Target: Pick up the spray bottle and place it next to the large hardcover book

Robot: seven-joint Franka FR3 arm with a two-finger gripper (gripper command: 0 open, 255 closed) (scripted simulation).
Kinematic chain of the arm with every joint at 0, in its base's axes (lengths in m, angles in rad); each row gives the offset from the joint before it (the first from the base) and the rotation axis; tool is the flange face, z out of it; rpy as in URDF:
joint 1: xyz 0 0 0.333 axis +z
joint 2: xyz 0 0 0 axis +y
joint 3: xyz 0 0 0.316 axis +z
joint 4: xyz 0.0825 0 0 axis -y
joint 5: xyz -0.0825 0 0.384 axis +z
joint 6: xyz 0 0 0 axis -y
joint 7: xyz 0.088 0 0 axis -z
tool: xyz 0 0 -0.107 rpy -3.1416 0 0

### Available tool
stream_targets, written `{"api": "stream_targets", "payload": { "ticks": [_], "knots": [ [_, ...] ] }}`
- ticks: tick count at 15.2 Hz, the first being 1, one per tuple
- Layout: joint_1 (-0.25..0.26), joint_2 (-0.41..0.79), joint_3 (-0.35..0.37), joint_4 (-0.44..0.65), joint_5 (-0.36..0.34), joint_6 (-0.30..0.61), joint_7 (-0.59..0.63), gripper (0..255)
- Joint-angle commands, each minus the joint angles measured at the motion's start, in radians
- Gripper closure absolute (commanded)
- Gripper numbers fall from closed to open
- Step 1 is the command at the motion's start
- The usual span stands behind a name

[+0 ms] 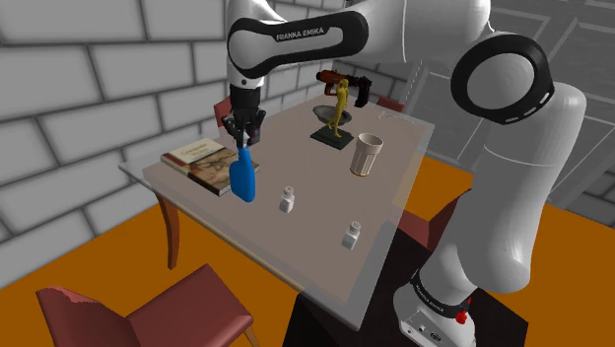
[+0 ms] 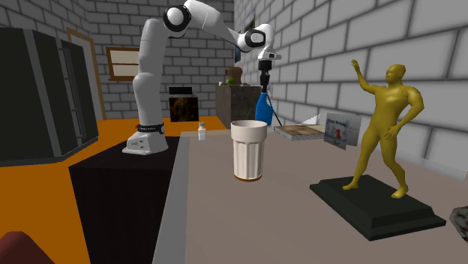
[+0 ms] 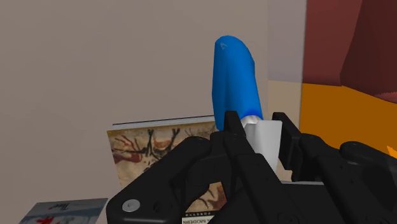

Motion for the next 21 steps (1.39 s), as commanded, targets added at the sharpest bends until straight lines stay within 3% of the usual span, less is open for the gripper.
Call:
{"api": "stream_targets", "payload": {
  "ticks": [1,5,13,14,19,21],
  "knots": [
    [0.0,-0.001,0.0,-0.028,0.0,0.028,0.0,255],
    [0.0,0.012,0.0,-0.066,0.001,0.078,-0.001,255],
    [0.0,0.012,0.0,-0.066,0.001,0.078,-0.001,255],
    [0.0,0.012,0.0,-0.066,0.001,0.078,-0.001,0],
    [0.0,0.012,0.0,-0.066,0.001,0.078,-0.001,0],
    [0.0,-0.002,0.0,-0.018,0.0,0.016,0.0,0]
  ]
}}
